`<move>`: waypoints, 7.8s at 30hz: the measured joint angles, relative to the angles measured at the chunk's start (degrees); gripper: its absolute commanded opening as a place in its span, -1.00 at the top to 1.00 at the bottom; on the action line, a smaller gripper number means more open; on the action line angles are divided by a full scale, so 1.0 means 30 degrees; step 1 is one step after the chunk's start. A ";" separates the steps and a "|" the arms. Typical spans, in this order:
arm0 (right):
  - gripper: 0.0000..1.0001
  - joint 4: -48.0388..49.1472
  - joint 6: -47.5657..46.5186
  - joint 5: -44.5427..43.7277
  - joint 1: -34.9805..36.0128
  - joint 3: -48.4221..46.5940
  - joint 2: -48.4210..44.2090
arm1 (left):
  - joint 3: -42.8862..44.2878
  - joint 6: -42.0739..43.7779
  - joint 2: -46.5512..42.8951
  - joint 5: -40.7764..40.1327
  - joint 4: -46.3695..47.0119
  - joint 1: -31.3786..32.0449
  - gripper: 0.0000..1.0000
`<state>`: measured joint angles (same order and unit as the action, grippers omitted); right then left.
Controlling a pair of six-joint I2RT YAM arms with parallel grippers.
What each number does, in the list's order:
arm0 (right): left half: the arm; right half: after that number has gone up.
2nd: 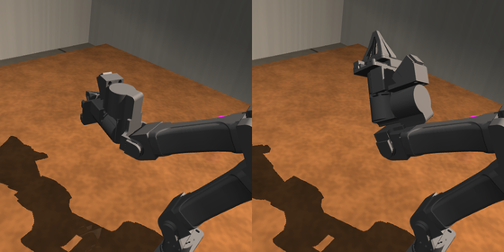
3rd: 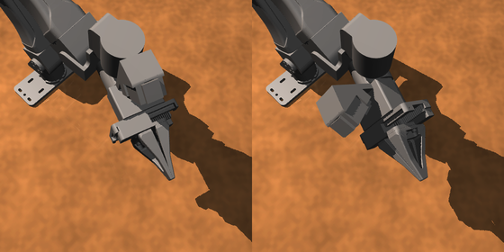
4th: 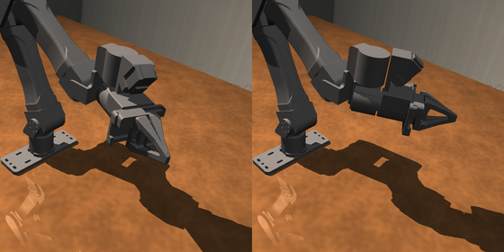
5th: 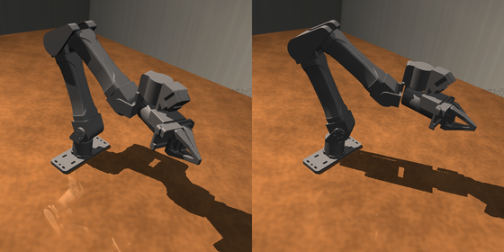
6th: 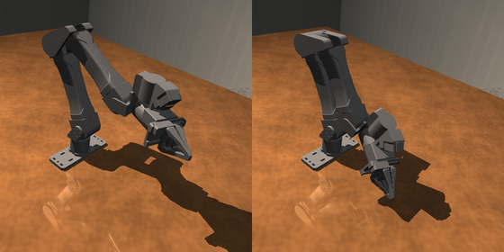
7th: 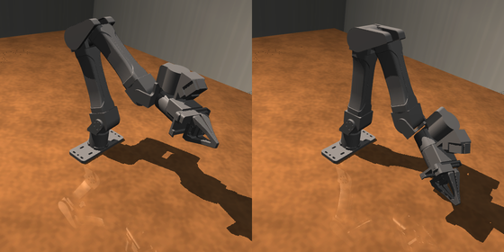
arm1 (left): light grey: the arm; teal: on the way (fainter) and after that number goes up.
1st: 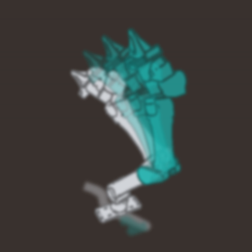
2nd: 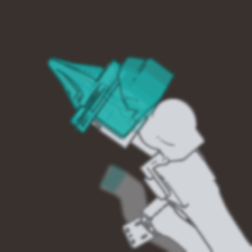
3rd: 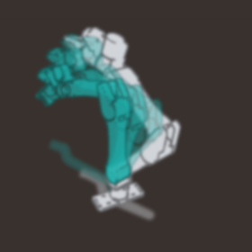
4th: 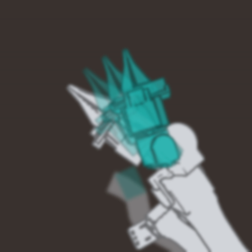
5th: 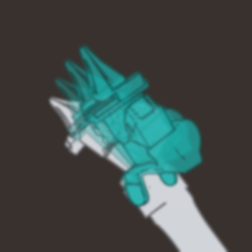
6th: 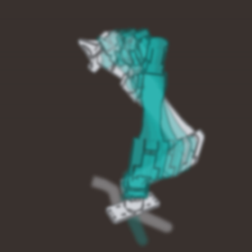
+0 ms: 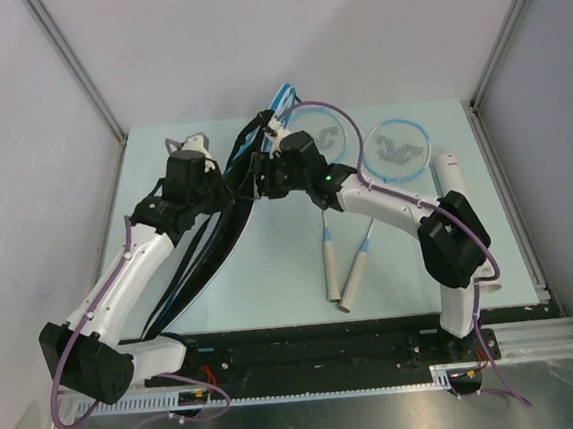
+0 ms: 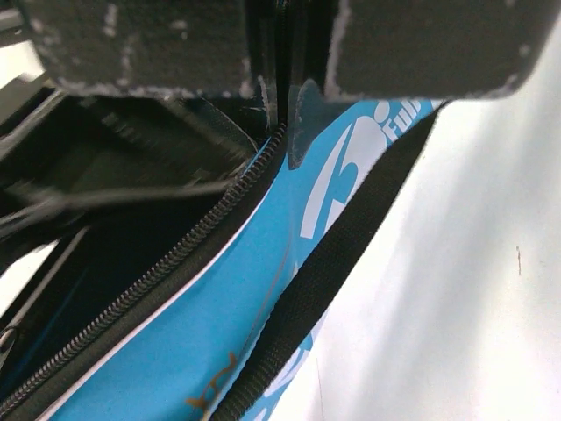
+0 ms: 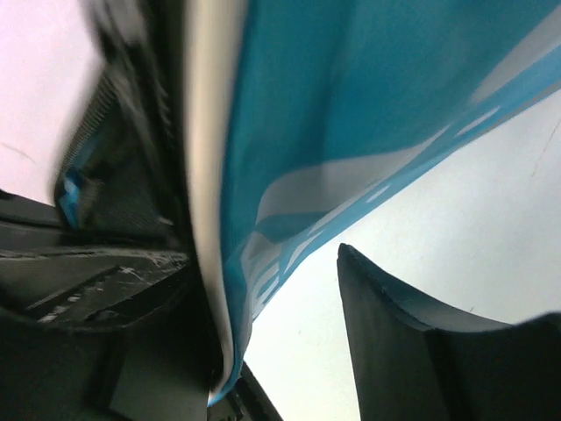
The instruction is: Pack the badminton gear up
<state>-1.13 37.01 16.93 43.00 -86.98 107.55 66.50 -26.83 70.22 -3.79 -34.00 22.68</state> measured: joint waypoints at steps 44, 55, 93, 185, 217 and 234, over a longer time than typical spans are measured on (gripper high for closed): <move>0.98 -0.3330 -0.8400 0.6870 -0.0911 -0.2696 0.3636 | -0.0051 0.0984 0.5136 0.0044 0.2812 -0.1166 0.94; 0.00 -0.6506 -0.9653 -0.0656 -0.0838 -0.7548 0.6003 | 0.0503 0.1260 0.3920 -0.0430 0.0809 -0.3519 0.99; -0.68 -0.5559 -0.6207 0.1290 -0.0750 -0.4029 0.2273 | 0.2127 0.0146 0.6819 0.1297 -0.0277 -0.4554 0.99; 1.00 -0.9683 0.5464 -1.4688 -0.4677 0.6506 -0.0233 | 0.4233 -0.5901 0.8087 -0.4743 -0.3534 -0.4663 1.00; 1.00 -0.7606 -1.4870 -1.4637 0.3716 0.6572 -0.8874 | 0.8976 -0.5836 1.1890 -0.4058 -0.4641 -0.5493 0.99; 1.00 -0.9595 -1.4630 -1.6670 0.6331 0.6739 -1.1030 | 0.8881 -0.5268 0.9967 -0.8998 -0.6849 -0.4728 0.99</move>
<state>-29.91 -6.87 -33.08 62.00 -66.76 74.46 93.14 -42.63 100.12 -30.79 -54.54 8.49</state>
